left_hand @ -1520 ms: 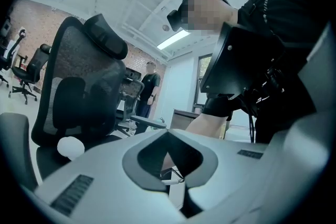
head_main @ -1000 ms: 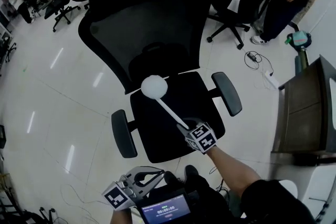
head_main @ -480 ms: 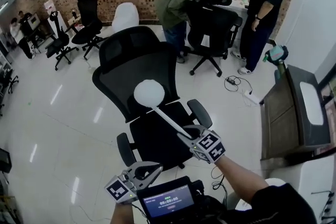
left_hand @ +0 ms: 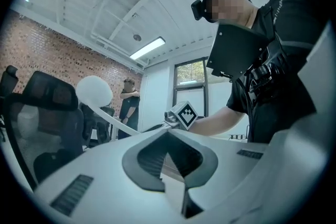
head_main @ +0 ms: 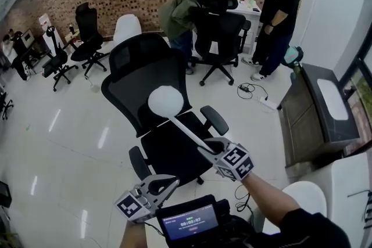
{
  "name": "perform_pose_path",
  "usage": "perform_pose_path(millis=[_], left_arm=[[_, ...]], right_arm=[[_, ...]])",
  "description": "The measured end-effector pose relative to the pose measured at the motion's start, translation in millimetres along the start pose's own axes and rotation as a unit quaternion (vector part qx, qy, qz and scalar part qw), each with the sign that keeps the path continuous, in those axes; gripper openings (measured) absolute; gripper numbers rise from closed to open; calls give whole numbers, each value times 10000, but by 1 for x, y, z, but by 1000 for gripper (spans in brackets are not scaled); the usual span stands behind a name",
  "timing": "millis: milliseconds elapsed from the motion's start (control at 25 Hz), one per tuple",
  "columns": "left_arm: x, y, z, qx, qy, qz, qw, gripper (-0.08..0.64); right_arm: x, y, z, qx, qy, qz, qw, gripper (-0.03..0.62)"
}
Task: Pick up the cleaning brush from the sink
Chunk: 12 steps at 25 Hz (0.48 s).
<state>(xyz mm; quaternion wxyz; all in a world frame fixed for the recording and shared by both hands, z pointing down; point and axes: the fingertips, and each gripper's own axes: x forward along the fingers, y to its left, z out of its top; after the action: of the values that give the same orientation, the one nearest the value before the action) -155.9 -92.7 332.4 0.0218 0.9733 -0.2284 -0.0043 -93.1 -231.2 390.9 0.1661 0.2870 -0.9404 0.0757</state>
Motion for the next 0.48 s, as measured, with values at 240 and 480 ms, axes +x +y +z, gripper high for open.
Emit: perform_pose_path(millis=[240, 480], left_arm=[[-31, -41, 1, 36, 61, -75, 9999, -6], [-29, -81, 23, 136, 99, 72, 9998, -6]], right_arm=[[-29, 55, 1, -25, -101, -3, 9999, 67], [-76, 75, 13, -140, -247, 143, 9995, 67]])
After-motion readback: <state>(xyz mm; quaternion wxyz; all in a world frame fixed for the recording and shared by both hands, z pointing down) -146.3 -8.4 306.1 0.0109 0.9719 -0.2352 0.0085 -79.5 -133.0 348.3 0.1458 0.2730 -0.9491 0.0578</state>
